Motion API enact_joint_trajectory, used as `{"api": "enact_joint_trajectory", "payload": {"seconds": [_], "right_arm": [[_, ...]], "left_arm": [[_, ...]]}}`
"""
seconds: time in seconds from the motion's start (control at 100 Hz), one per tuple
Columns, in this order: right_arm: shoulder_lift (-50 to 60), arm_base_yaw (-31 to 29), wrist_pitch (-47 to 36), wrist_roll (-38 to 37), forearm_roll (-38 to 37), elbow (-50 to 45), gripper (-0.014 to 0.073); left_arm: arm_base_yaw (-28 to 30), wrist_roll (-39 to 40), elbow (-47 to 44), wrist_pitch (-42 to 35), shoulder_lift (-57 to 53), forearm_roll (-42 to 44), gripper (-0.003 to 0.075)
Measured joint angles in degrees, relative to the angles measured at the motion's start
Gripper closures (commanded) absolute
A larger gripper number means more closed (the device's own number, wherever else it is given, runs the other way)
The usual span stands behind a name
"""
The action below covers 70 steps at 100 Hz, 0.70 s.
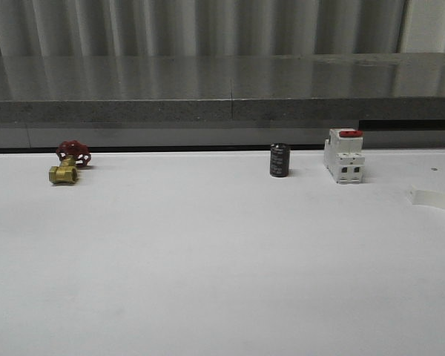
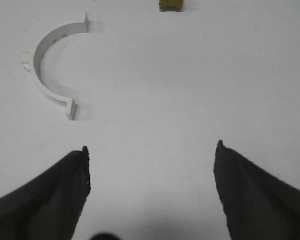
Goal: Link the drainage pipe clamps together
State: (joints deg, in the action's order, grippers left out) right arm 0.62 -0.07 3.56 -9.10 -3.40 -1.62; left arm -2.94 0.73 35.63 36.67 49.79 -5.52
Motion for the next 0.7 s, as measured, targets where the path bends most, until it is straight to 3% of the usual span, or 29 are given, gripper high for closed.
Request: {"api": "enact_joint_trajectory", "payload": {"seconds": [0.31, 0.7], "right_arm": [[0.0, 0.0, 0.0, 0.0, 0.0, 0.0, 0.0662], [0.0, 0.0, 0.0, 0.0, 0.0, 0.0, 0.0662]], "left_arm": [[9.3, -5.1, 13.6, 7.7, 14.3, -0.2, 0.0204], [14.8, -15.2, 27.3, 11.1, 38.0, -0.5, 0.0204]]}}
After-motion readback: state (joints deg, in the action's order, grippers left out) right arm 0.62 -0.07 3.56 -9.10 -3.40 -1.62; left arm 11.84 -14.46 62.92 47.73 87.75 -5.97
